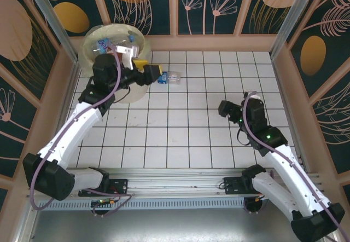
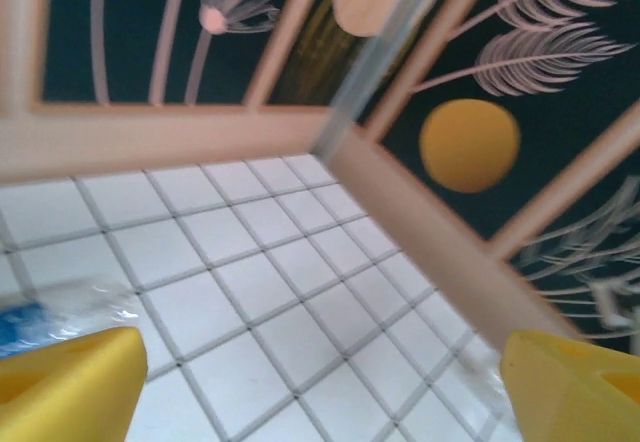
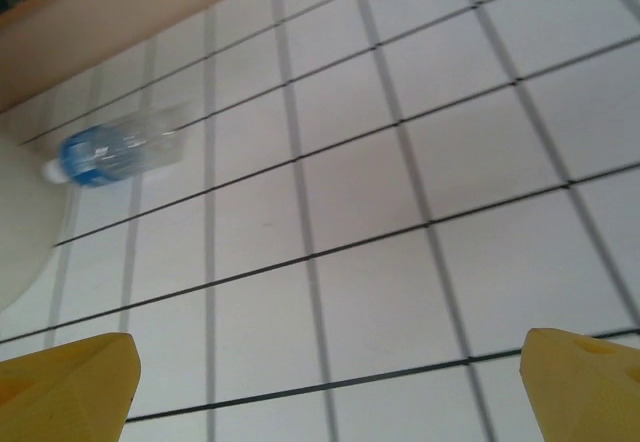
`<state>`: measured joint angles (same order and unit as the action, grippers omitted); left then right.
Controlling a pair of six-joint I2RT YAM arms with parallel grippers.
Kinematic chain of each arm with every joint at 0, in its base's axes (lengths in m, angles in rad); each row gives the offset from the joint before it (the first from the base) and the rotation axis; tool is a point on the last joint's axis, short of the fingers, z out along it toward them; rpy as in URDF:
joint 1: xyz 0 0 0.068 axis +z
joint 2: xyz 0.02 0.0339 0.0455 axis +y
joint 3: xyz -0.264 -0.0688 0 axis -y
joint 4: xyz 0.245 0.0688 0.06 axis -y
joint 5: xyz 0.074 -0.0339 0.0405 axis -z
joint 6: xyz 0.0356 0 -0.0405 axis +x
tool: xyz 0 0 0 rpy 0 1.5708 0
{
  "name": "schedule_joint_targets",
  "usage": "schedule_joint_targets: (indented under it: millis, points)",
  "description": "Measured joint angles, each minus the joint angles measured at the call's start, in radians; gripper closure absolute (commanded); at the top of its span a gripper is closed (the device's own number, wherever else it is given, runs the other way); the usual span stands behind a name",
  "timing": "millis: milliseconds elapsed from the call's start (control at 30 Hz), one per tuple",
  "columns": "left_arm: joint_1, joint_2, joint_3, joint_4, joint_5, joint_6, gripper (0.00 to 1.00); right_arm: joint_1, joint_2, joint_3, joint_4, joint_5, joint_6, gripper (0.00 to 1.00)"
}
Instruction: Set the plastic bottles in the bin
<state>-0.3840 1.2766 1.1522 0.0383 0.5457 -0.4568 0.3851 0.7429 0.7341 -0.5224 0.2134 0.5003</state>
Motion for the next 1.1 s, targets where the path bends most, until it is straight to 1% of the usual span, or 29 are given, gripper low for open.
schedule_joint_targets:
  millis: [67,133,233,333,433,600,733,833,1100]
  points:
    - [-0.024,-0.010,-0.066,0.053,0.047,-0.047,0.02,-0.050,0.000,0.000,-0.029,0.024,0.000,0.01]
    - [-0.069,-0.016,-0.110,0.079,0.077,-0.072,0.01,-0.099,0.000,-0.001,-0.053,0.051,0.002,0.01]
    - [-0.151,-0.030,-0.161,0.096,0.105,-0.088,0.01,-0.172,0.010,-0.011,-0.071,0.098,0.020,0.01]
    - [-0.195,-0.064,-0.225,0.121,0.130,-0.098,0.01,-0.234,0.050,-0.018,-0.092,0.154,0.078,0.01]
    - [-0.199,-0.100,-0.275,0.138,0.140,-0.100,0.01,-0.289,0.085,-0.035,-0.097,0.191,0.145,0.01]
    - [-0.199,-0.133,-0.291,0.142,0.166,-0.099,0.01,-0.380,0.111,-0.050,-0.096,0.274,0.233,0.01]
    - [-0.199,-0.158,-0.305,0.146,0.181,-0.098,0.01,-0.482,0.125,-0.069,-0.078,0.325,0.242,0.01]
    - [-0.199,-0.169,-0.324,0.155,0.185,-0.099,0.01,-0.573,0.124,-0.105,-0.040,0.325,0.240,0.01]
    - [-0.199,-0.173,-0.348,0.167,0.188,-0.111,0.01,-0.824,0.117,-0.226,0.048,0.247,0.221,0.01]
